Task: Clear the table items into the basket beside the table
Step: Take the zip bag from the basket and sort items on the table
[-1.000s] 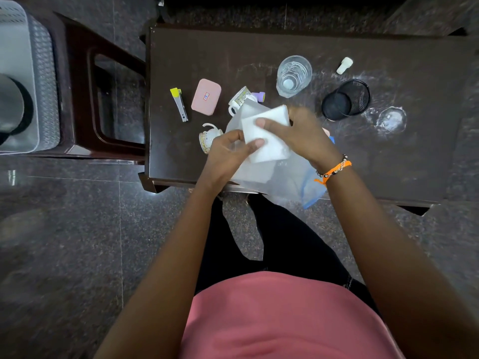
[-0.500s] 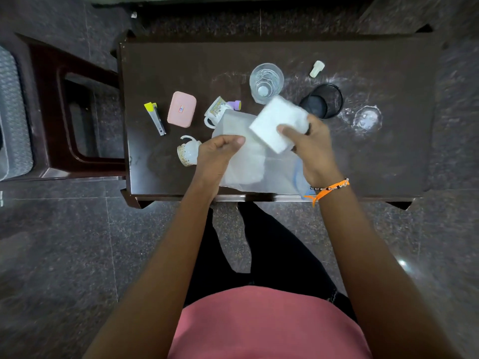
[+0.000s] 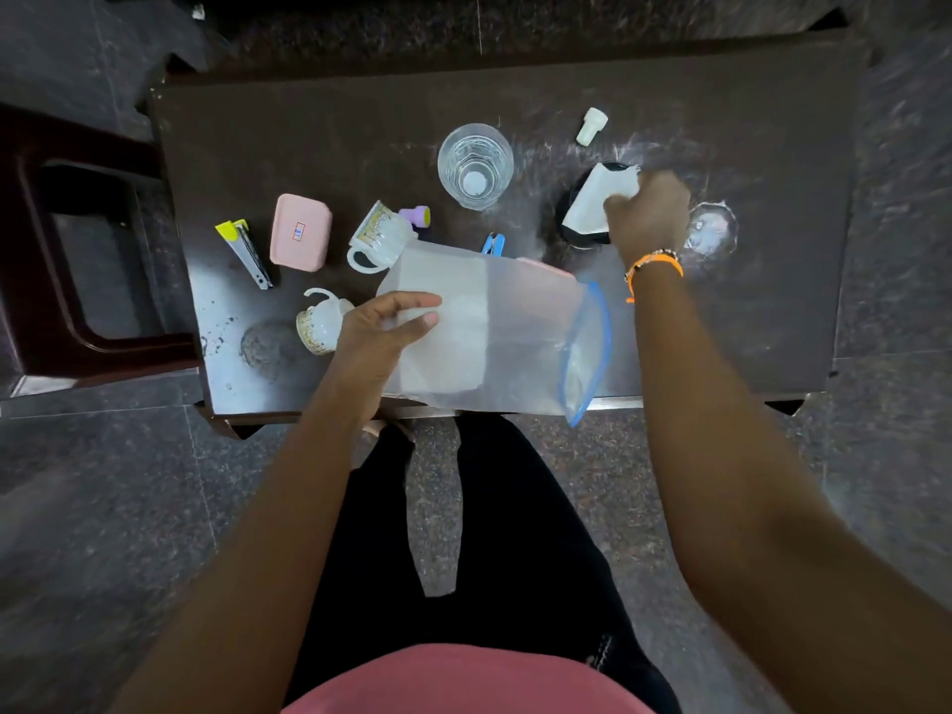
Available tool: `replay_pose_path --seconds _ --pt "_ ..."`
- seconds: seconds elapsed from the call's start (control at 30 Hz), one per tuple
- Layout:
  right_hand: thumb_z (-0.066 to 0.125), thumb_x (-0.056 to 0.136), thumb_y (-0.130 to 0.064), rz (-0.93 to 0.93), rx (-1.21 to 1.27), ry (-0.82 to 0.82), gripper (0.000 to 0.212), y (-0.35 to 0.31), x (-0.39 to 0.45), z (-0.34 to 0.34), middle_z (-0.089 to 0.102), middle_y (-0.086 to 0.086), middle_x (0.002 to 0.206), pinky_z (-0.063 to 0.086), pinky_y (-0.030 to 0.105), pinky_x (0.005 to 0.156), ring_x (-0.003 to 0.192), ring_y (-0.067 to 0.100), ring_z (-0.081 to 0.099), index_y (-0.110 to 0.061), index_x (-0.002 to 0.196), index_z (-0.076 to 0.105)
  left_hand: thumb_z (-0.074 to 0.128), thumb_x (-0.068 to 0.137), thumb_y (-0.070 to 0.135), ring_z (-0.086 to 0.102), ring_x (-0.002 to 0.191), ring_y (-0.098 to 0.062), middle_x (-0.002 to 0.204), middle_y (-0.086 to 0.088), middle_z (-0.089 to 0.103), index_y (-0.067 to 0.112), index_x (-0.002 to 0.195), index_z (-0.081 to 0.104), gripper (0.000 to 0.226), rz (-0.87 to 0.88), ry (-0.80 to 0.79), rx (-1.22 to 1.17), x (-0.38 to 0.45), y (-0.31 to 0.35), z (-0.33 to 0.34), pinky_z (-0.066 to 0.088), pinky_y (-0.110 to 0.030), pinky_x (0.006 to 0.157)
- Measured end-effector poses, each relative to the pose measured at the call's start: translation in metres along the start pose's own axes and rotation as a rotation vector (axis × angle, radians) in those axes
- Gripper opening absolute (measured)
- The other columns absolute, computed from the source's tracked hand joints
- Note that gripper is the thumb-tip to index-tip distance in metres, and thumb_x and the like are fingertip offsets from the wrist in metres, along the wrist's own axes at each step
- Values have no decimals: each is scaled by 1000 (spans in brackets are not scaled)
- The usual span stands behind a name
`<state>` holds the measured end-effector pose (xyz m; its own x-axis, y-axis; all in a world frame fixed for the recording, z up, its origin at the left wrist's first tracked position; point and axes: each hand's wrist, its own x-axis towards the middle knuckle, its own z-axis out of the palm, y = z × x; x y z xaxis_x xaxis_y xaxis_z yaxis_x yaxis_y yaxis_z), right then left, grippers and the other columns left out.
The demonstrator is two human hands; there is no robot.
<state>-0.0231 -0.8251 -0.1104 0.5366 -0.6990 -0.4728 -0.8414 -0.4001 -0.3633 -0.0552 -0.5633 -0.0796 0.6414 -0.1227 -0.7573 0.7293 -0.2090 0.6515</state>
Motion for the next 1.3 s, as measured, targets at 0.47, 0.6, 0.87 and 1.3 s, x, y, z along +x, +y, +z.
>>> replay_pose_path --seconds 0.47,0.6,0.87,1.3 --pt "44 89 1 -125 -402 46 25 5 4 4 62 24 113 52 43 84 107 43 60 1 108 60 68 81 9 64 92 -9 94 16 72 31 75 75 24 -43 -40 2 11 0 11 52 -23 81" --pt "46 85 3 -145 -354 105 22 -2 6 2 64 25 108 53 43 79 102 43 63 1 101 62 69 81 9 62 98 -13 97 13 71 31 76 75 23 -30 -26 0 12 0 8 48 -32 93" --pt "47 92 -7 -235 -386 -12 21 5 -4 23 64 26 110 52 43 81 103 45 61 2 102 62 68 81 7 63 97 -14 102 11 70 29 78 75 23 -59 -41 -51 7 -7 5 52 -30 88" --pt "53 89 -5 -263 -406 -181 11 9 25 21 60 30 112 47 43 91 114 41 55 6 91 56 66 81 2 59 106 -10 117 13 62 32 100 67 36 -57 -92 -123 0 -19 -3 56 -26 84"
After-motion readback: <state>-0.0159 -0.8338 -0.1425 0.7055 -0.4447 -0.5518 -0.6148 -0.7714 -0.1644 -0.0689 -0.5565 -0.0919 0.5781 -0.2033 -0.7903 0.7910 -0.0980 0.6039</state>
